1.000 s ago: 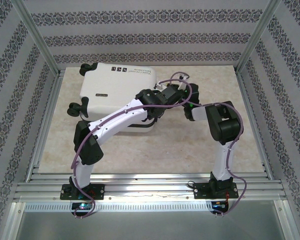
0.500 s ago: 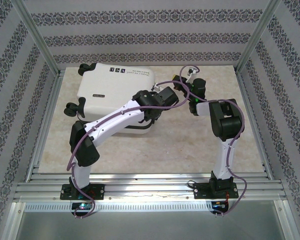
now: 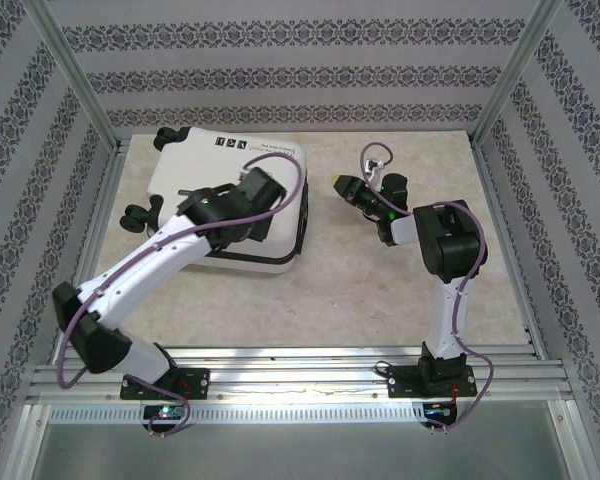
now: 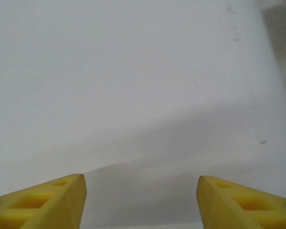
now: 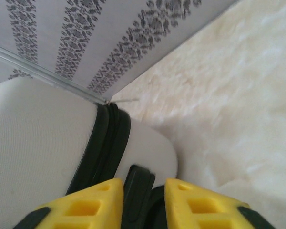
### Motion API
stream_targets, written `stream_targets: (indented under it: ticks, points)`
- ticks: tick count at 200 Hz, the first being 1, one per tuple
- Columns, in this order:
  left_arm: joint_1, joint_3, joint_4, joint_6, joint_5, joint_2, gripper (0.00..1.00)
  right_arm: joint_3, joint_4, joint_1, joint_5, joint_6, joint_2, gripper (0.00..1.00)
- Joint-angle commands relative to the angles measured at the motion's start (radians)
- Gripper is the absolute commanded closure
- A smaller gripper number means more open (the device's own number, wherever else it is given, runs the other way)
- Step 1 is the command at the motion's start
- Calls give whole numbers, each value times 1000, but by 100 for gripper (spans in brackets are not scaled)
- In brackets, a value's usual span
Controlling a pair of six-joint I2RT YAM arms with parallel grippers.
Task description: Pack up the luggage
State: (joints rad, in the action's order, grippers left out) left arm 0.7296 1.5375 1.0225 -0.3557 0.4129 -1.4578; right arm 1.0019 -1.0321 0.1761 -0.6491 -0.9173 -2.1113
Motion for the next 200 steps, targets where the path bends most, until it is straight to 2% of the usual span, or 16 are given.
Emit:
stream_targets:
  ticks: [1, 21, 47, 69, 104, 175, 188, 200]
  points:
    - [-50, -93, -74, -53, -6, 103, 34, -22, -59, 35, -63, -56, -3, 56]
    - [-114, -192, -99, -109, 3, 217, 33, -25, -60, 59, -93, -73, -14, 47]
    - [-157, -294, -134, -145, -8, 363, 32, -31, -51, 76, -111, -72, -24, 45]
    - [-165, -318, -100, -168, 31, 433, 32, -35, -42, 82, -117, -76, -38, 45]
    - [-174, -343, -48, -205, 68, 475, 31, -36, -45, 103, -117, -83, -64, 45]
    - [-199, -411, -86, -217, 26, 494, 31, -11, -49, 130, -129, -95, -93, 45]
    - [-202, -418, -93, -215, 16, 489, 31, -7, -49, 131, -129, -97, -98, 47]
    - [-203, -421, -94, -215, 9, 483, 31, -3, -51, 130, -130, -101, -103, 54]
